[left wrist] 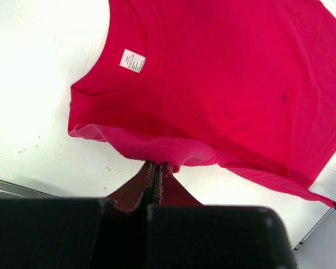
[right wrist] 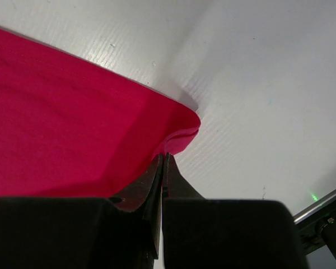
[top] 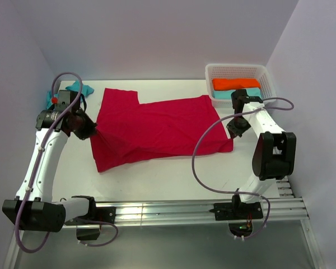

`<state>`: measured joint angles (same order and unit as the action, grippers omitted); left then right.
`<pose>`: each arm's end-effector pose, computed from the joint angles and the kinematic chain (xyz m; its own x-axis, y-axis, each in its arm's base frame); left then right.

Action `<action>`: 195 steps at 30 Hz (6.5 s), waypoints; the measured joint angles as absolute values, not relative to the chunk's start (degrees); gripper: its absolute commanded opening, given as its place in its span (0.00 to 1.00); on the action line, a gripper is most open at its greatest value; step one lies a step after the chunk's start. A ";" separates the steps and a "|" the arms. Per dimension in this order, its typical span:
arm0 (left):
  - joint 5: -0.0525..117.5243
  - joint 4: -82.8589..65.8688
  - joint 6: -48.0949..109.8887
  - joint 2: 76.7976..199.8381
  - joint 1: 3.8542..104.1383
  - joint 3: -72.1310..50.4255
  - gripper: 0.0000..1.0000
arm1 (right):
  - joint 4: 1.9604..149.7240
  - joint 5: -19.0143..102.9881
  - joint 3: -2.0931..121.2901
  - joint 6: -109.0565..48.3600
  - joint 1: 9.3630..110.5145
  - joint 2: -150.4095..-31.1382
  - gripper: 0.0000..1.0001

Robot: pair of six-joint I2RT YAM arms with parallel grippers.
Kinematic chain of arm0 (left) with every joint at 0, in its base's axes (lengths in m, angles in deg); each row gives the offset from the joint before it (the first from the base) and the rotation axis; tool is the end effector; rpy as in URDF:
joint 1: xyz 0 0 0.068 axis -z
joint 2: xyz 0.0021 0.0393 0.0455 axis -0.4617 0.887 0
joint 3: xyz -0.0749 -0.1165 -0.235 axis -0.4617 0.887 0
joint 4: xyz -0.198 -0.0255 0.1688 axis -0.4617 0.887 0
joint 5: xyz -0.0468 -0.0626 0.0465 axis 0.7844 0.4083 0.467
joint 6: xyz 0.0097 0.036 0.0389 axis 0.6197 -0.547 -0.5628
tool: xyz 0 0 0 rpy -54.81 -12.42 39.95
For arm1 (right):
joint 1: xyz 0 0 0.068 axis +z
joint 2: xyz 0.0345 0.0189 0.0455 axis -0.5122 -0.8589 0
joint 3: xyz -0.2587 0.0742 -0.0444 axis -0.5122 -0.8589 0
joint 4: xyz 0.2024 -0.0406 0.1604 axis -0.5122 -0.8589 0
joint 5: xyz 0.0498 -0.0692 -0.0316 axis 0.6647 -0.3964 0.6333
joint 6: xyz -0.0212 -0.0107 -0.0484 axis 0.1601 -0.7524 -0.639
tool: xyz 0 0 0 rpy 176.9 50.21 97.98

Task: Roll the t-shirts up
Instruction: Fold the tshirt

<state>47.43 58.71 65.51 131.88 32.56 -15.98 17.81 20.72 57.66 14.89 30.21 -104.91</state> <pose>0.2184 -0.0174 0.3632 -0.6194 -0.6686 -0.4114 -0.5604 0.7436 -0.3647 0.3124 -0.0116 0.2353 -0.5660 0.7724 -0.2882 0.8080 0.5892 -0.0078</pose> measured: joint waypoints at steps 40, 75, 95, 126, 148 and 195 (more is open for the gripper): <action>48.04 53.73 61.95 138.09 31.16 -16.68 0.00 | 17.72 21.75 70.49 14.41 32.94 -116.65 0.00; 47.60 46.78 59.11 152.71 30.09 -19.70 0.69 | 18.57 23.34 80.80 12.38 32.92 -125.33 0.61; 50.92 45.29 61.45 139.95 28.93 -1.12 0.66 | 37.39 33.09 39.38 8.33 26.15 -99.32 0.48; 53.72 45.16 65.40 136.47 28.93 9.68 0.62 | 52.78 34.51 35.14 13.80 24.16 -103.95 0.00; 47.64 41.36 79.06 127.23 35.20 23.08 0.54 | 51.31 33.55 31.60 15.26 19.37 -100.39 0.00; 37.81 42.01 80.64 139.40 35.42 -6.25 0.00 | 31.18 31.62 49.28 8.73 17.80 -95.45 0.00</action>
<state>37.81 42.01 80.64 139.40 35.42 -6.25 31.18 31.62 49.28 8.73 17.80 -95.45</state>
